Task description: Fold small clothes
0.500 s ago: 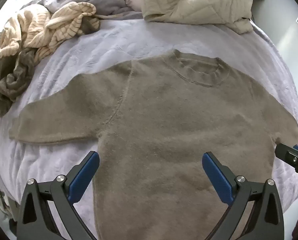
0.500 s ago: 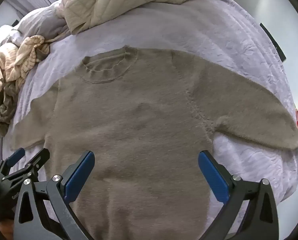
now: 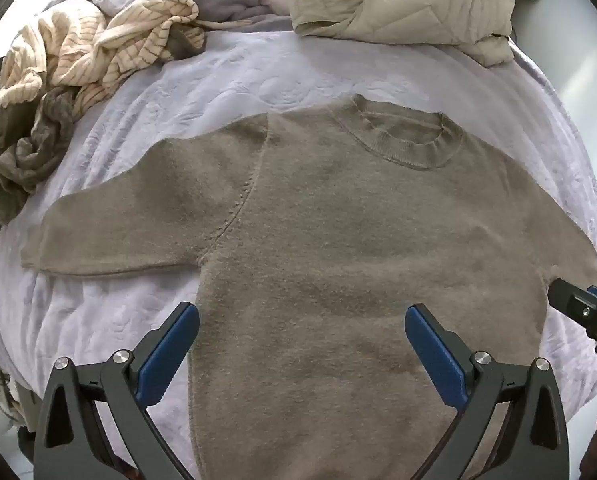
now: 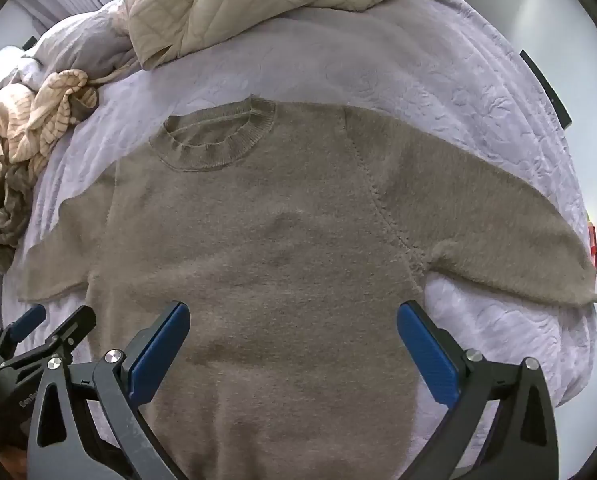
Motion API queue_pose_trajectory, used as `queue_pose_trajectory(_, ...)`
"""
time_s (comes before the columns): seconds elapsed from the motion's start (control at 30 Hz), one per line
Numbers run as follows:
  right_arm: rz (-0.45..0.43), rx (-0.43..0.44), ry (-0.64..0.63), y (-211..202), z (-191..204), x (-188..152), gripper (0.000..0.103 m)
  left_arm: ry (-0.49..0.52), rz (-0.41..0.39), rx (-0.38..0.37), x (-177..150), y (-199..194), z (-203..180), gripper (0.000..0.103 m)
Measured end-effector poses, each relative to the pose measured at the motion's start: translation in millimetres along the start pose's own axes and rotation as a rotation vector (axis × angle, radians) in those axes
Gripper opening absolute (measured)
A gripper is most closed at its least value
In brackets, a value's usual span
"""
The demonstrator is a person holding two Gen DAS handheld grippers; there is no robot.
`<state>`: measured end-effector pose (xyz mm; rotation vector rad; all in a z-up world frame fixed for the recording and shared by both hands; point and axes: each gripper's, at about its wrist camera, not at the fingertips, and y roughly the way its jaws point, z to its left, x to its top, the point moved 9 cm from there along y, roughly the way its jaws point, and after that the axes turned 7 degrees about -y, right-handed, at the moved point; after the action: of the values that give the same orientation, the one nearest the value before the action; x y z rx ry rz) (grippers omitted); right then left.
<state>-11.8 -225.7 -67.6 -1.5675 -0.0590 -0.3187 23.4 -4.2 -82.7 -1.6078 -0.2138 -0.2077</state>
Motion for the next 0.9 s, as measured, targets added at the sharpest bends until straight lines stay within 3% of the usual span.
queue_pose_trajectory(0.9,0.005,-0.012,-0.017,2.0,2.0,0.3,0.103,-0.021,0.028,-0.019,-1.9,3.4,-0.8,0.103)
